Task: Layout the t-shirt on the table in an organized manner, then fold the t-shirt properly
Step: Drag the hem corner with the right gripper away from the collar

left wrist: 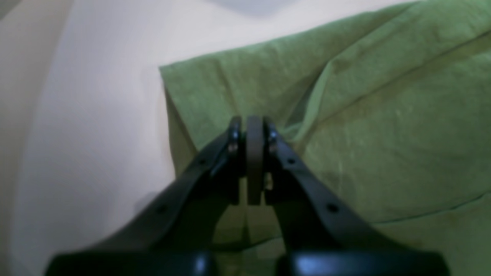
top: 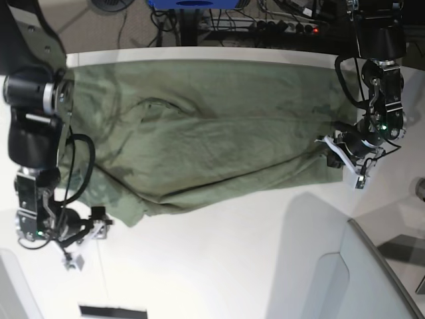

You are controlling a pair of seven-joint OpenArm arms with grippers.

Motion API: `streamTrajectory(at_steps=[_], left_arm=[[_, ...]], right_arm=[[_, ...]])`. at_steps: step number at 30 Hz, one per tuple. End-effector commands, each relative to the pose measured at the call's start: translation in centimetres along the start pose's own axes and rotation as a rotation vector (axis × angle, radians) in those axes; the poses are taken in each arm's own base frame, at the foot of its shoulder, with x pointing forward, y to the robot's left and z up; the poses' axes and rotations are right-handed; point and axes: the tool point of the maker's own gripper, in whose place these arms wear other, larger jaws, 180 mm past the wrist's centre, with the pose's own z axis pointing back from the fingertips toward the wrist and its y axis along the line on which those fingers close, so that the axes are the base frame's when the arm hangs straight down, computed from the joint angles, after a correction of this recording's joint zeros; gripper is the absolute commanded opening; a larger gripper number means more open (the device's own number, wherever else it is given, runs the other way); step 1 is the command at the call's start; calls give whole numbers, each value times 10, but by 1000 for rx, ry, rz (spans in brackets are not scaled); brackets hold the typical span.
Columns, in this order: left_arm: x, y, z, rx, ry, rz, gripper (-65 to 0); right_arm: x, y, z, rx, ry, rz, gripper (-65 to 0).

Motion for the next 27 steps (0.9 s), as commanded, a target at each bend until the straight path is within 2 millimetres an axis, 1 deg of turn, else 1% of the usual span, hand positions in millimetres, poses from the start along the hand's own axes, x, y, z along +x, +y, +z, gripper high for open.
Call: streamTrajectory(at_steps=[1,2,3,6,9,14,16,19,21,24,27], left_arm=[[18,8,4,15,-48,-10,-650],[18,8,4,15,-48,-10,-650],[18,8,4,15,-48,-10,-650],[16,10,5,18,-45,-11,-650],[15,11,5,21,-43,-9,-650],[15,11,5,20,-43,-10,-650],[15,11,5,20,-43,-10,-650],[14,11,5,20,-41,-10,-650],[14,11,5,20,-41,-10,-650],[14,11,5,20,-41,-10,-650],[14,10,5,19,-40,-11,-650]], right_arm=[[23,-4,2,-5,-40,12,-231],[22,-1,-5,7,-33,12,-231],[22,-4,-10,9,-30,10,-231],[17,-1,-22,21,-35,5,-231],[14,2,-27,29,-58,2,-231],[9,-2,-31,27,-76,-13,-231],[8,-16,-28,-5,-90,-31,-231],[4,-44,-24,-93,-94,-76,-231],[2,-57,-21,-132,-92,-91,-231],[-2,-63,-20,-145,-85,-97,-231],[-16,-63,-24,-144,-62,-99,-231]])
